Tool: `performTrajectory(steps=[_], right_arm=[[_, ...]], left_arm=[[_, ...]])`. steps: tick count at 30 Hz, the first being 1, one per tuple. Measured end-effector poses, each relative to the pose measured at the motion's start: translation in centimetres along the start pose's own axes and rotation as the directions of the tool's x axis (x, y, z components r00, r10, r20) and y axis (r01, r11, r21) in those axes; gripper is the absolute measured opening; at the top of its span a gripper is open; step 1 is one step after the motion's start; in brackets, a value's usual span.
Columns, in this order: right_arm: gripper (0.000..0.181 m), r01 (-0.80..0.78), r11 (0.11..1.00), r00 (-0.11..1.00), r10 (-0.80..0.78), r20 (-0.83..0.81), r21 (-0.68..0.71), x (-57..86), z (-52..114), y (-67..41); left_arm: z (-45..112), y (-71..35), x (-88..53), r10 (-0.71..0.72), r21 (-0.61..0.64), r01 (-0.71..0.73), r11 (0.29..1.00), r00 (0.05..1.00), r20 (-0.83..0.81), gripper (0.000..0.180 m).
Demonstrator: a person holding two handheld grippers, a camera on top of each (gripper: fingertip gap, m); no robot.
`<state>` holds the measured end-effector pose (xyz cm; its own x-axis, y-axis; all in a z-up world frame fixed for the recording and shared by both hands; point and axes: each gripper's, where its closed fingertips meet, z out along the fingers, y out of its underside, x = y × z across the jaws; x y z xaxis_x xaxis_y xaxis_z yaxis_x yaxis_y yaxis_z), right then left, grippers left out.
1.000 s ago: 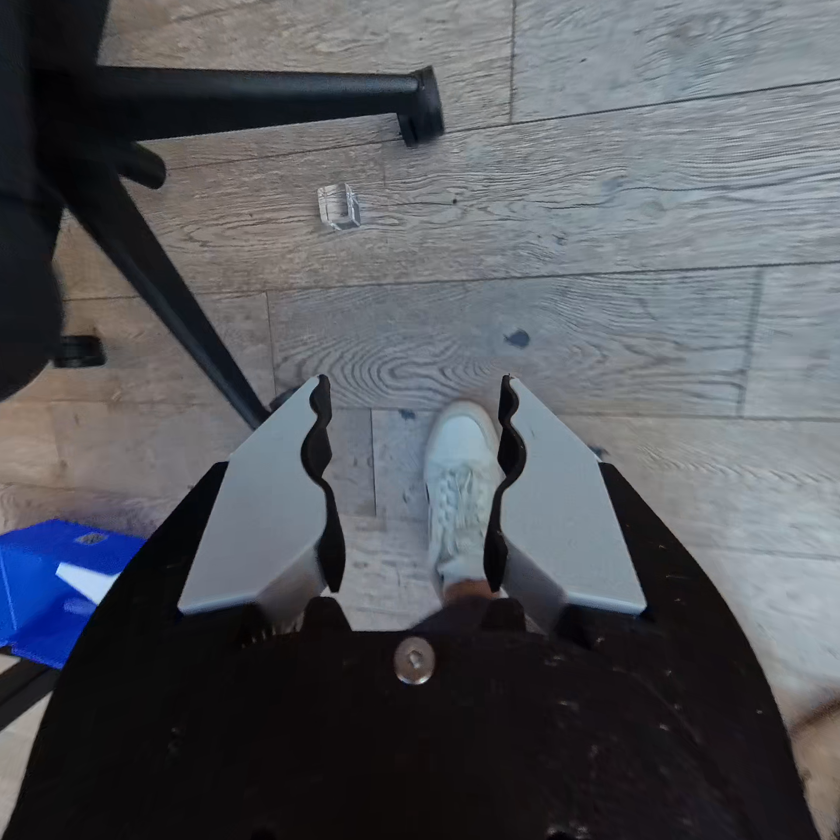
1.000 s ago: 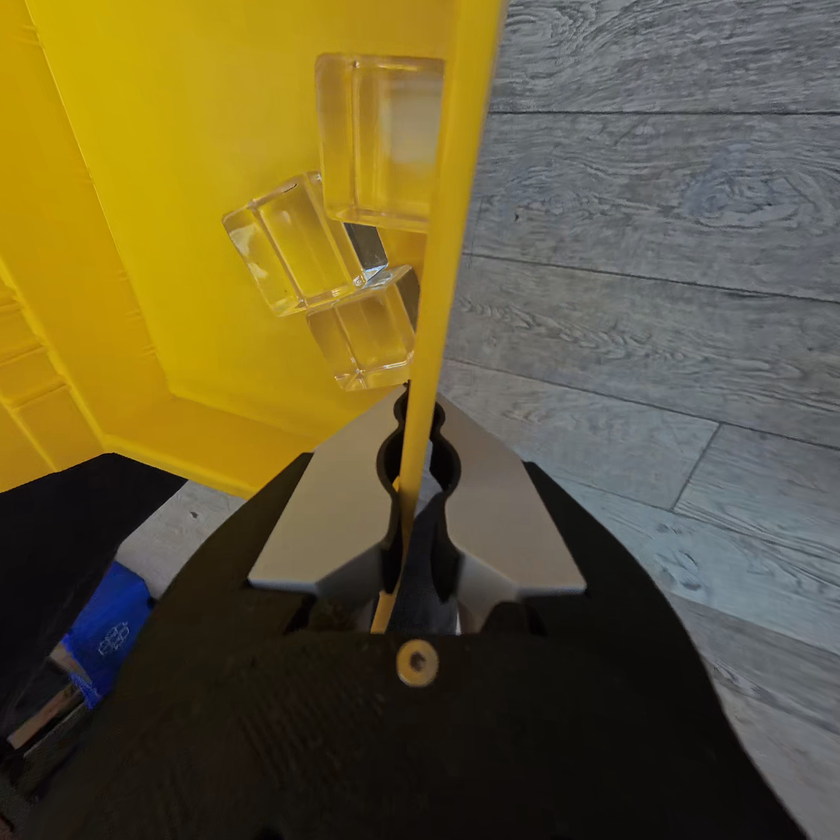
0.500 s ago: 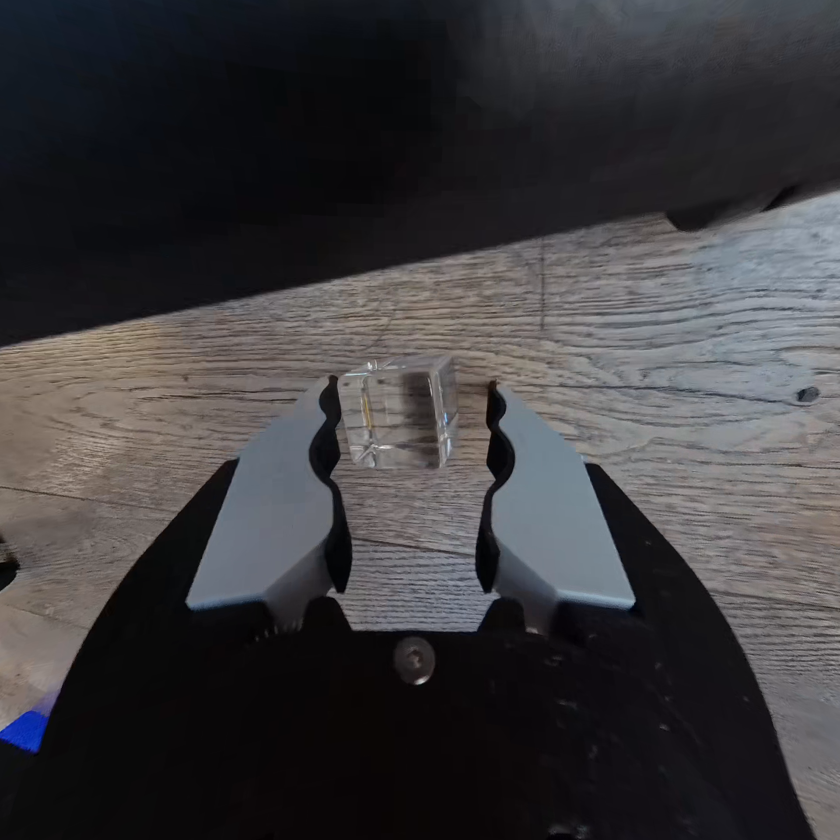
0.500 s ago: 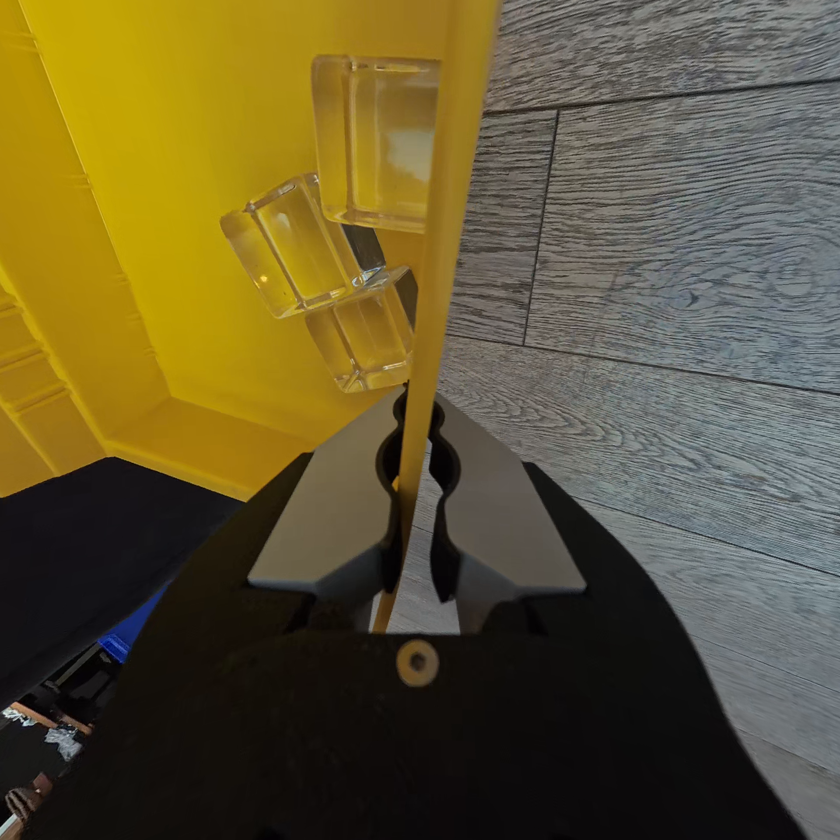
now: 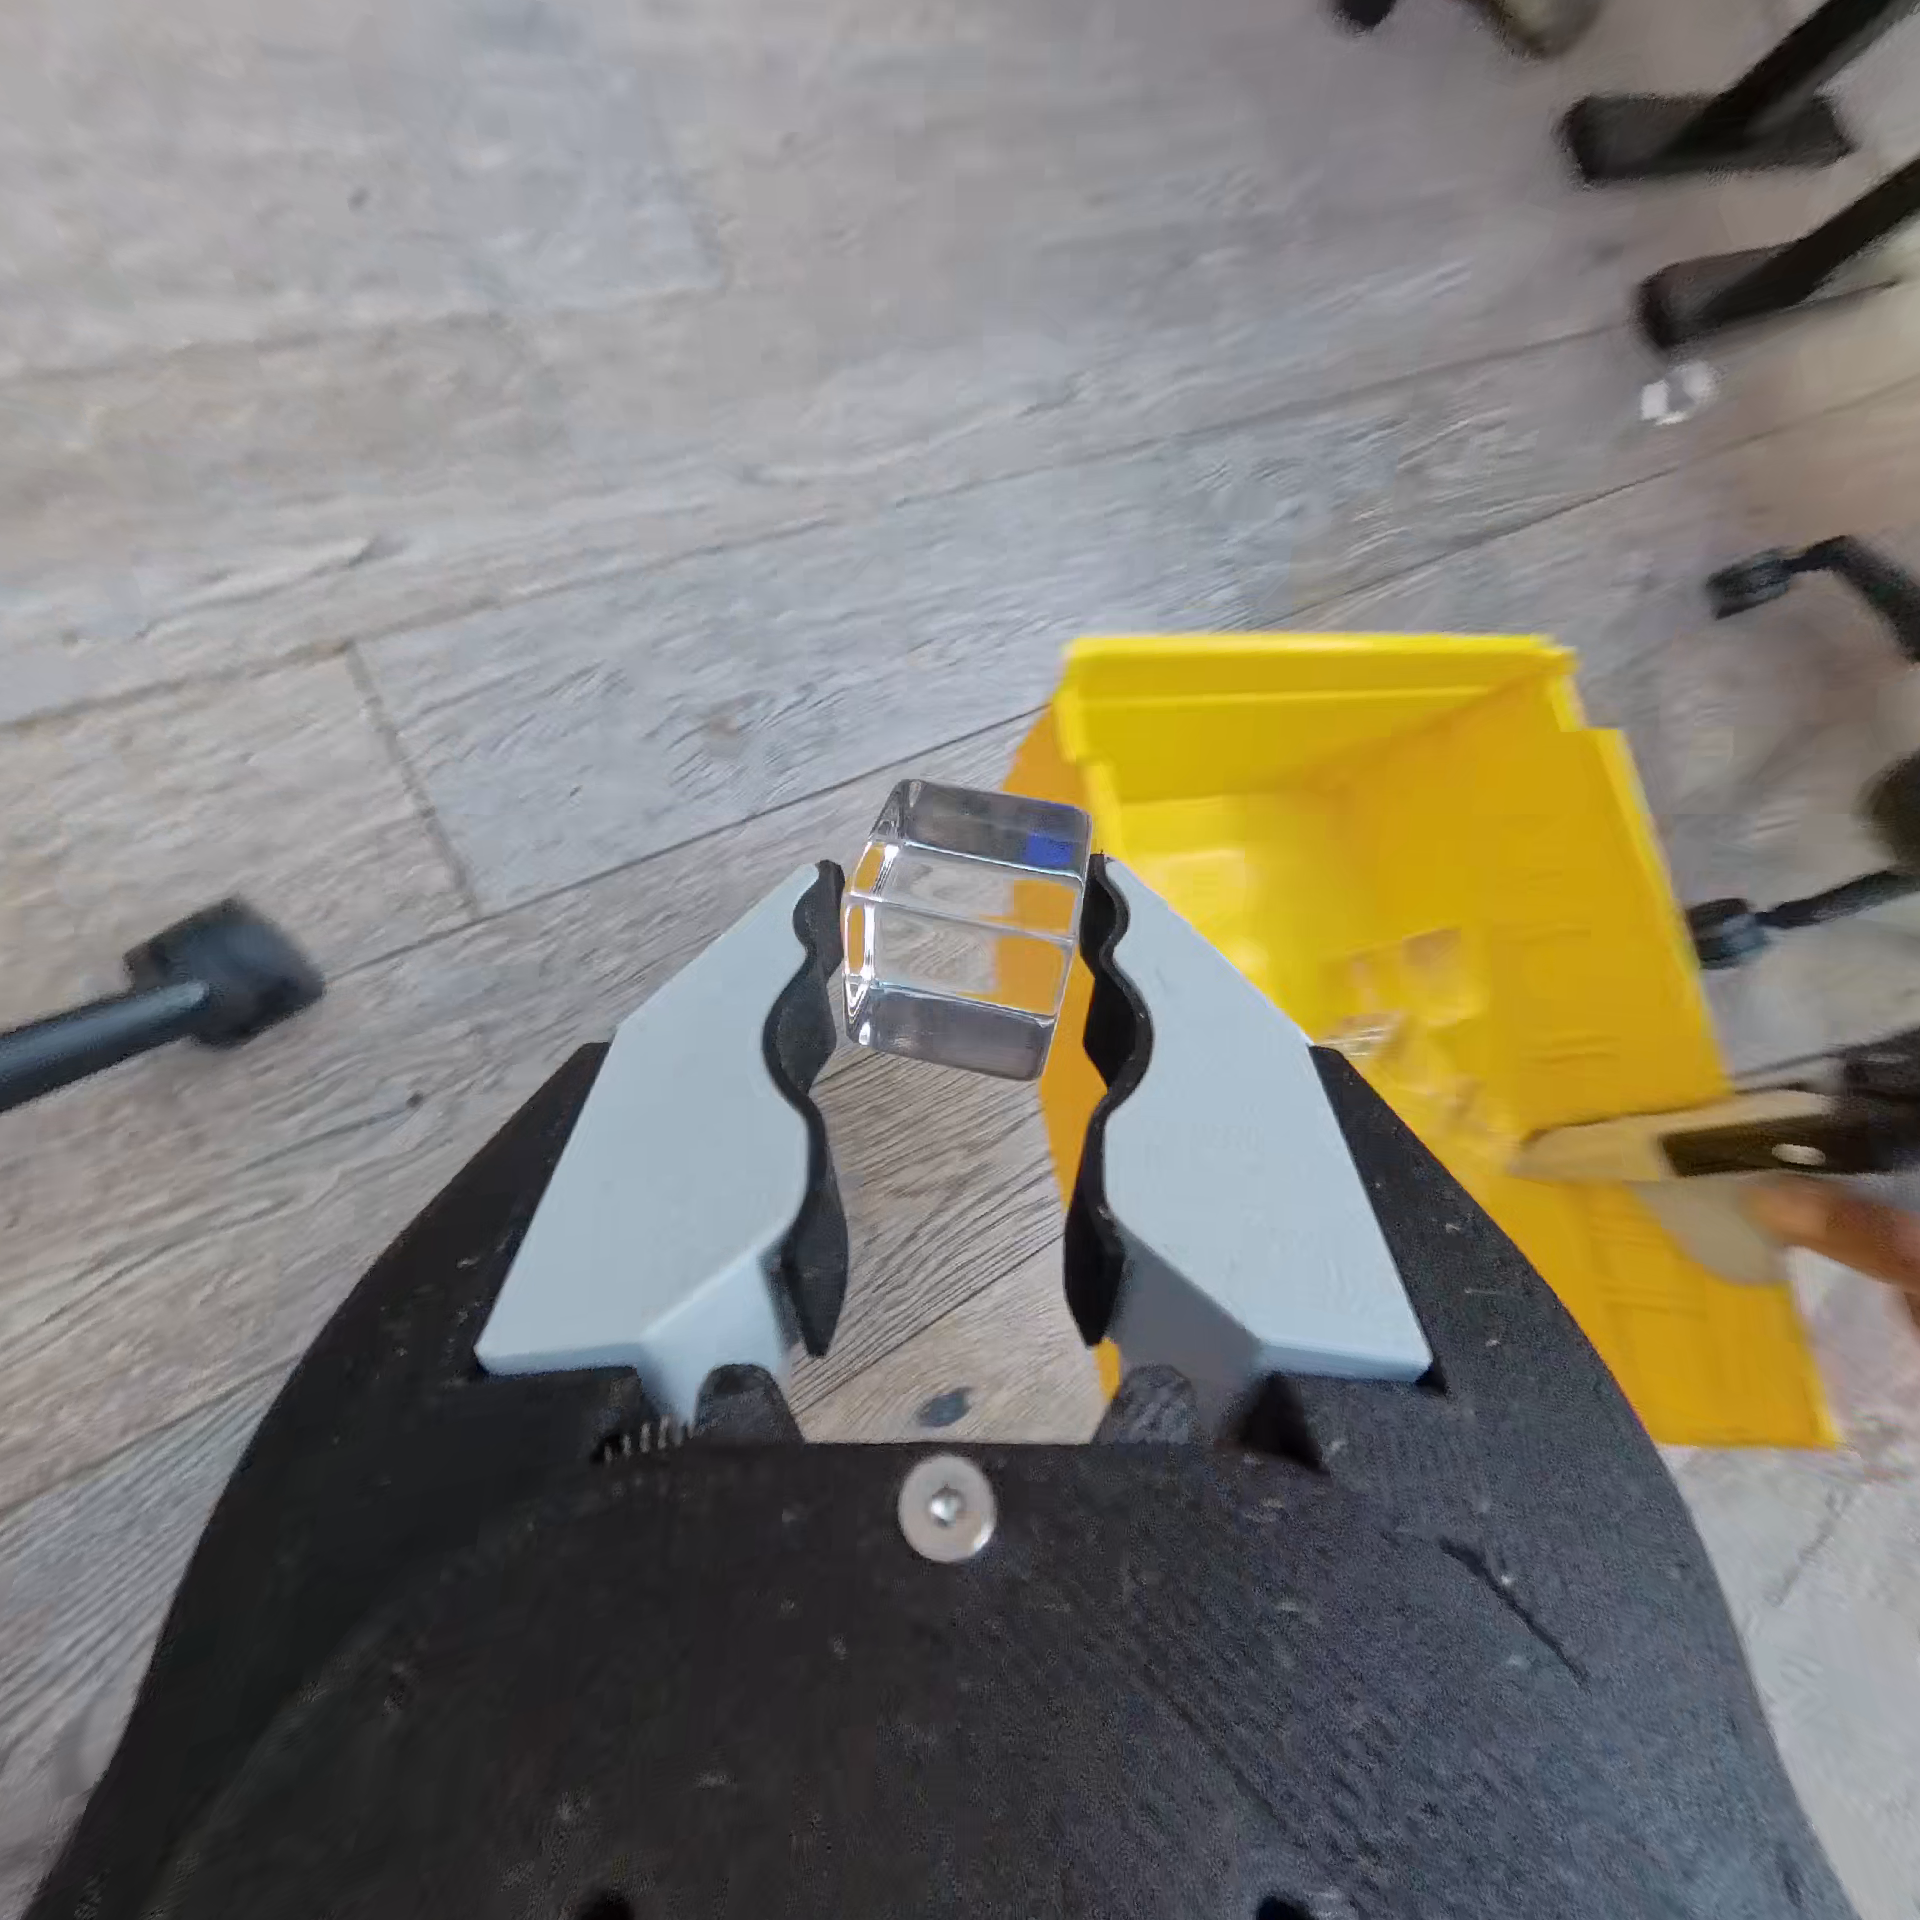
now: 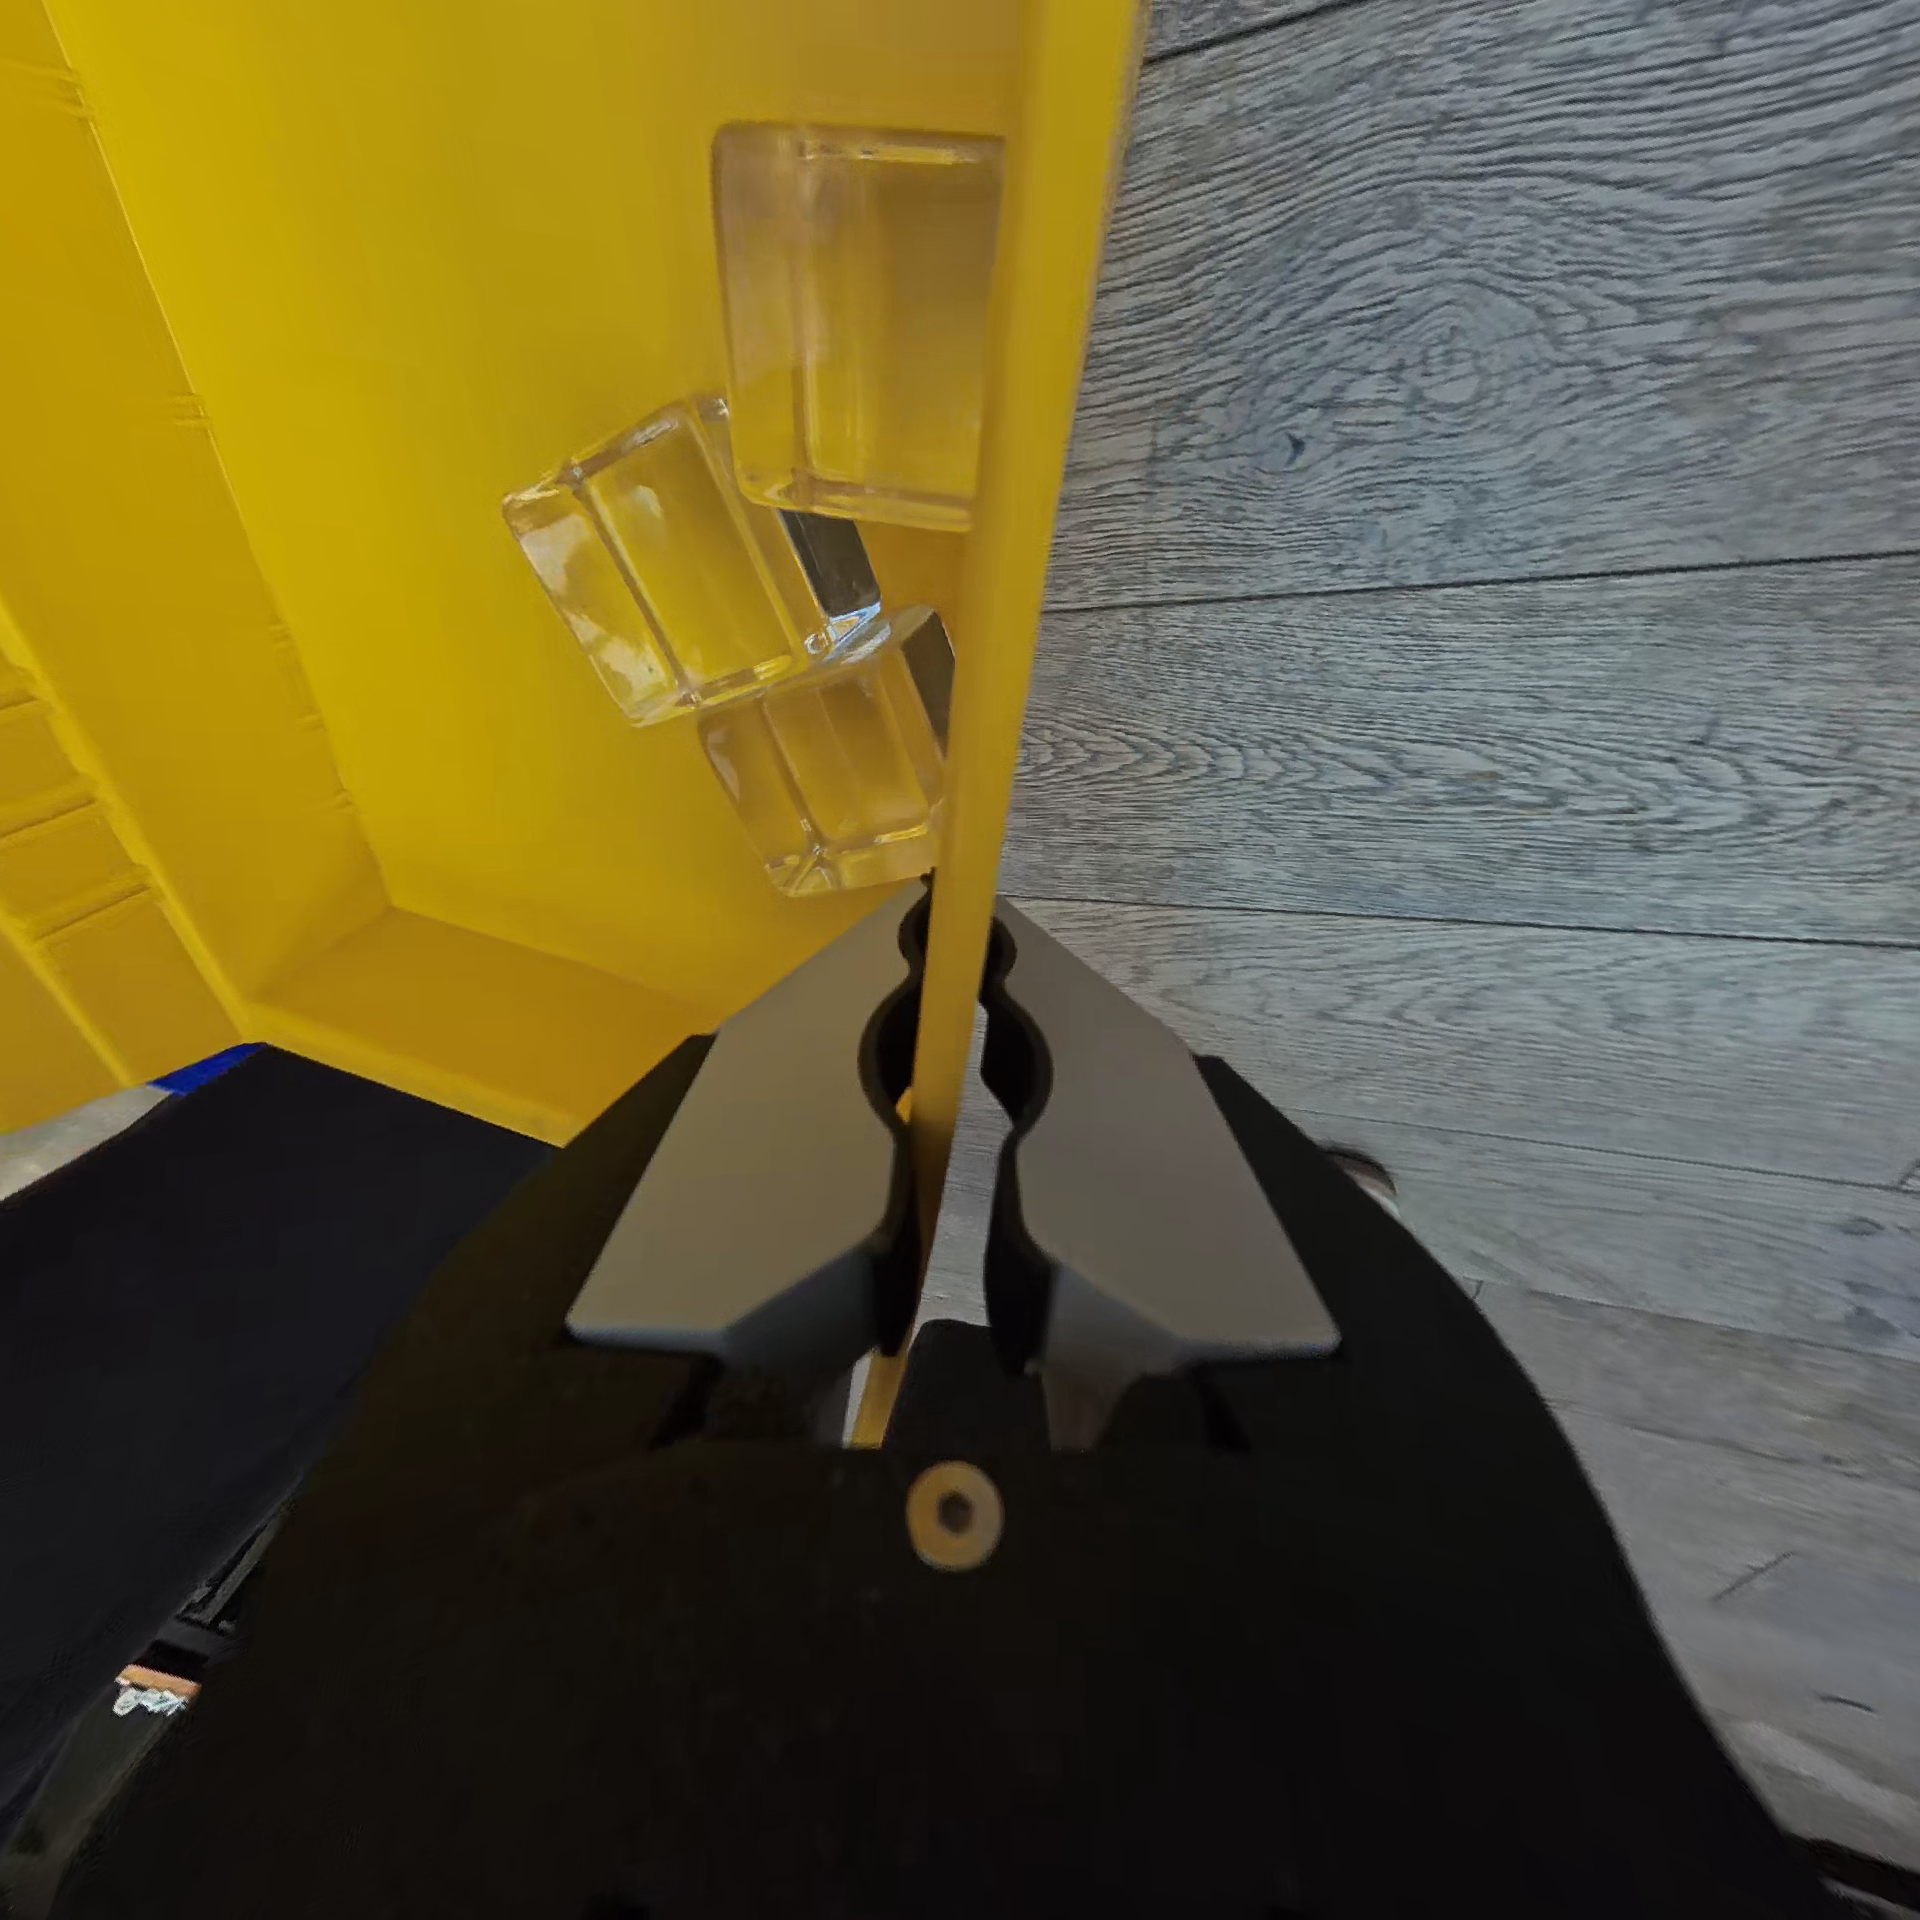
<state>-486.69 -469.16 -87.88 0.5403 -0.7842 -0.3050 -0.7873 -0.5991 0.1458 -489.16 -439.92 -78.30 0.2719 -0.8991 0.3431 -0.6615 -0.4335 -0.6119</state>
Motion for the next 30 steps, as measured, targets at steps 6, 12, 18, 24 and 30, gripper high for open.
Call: performTrajectory(steps=[6, 12, 18, 24, 30], right_arm=[[0.002, -0.052, 0.999, 0.998, 0.052, -0.022, 0.008, 2.6, -6.0, 0.3], [0.002, -0.070, 0.996, 0.997, 0.069, 0.016, 0.062, 2.5, -12.1, -0.5], [0.002, -0.109, 0.990, 0.994, 0.109, 0.003, 0.086, 3.0, -15.7, -1.0], [0.002, -0.076, 0.991, 0.997, 0.077, 0.003, 0.107, 2.4, -18.1, -1.4], [0.002, -0.019, 0.992, 1.000, 0.018, 0.014, 0.126, -0.1, -21.1, -3.1]], left_arm=[[-1.6, -2.9, 19.4, 0.152, -0.082, -0.175, 0.981, 0.961, -0.231, 0.045], [2.2, -1.2, 22.0, 0.152, -0.229, -0.180, 0.957, 0.979, -0.134, 0.045], [0.7, -6.2, 22.7, 0.279, -0.192, -0.291, 0.937, 0.956, -0.088, 0.057], [0.2, -6.5, 14.4, 0.183, -0.402, -0.128, 0.907, 0.978, 0.101, 0.075], [-1.0, -4.4, 14.3, -0.093, -0.582, 0.033, 0.812, 0.993, -0.074, 0.059]])
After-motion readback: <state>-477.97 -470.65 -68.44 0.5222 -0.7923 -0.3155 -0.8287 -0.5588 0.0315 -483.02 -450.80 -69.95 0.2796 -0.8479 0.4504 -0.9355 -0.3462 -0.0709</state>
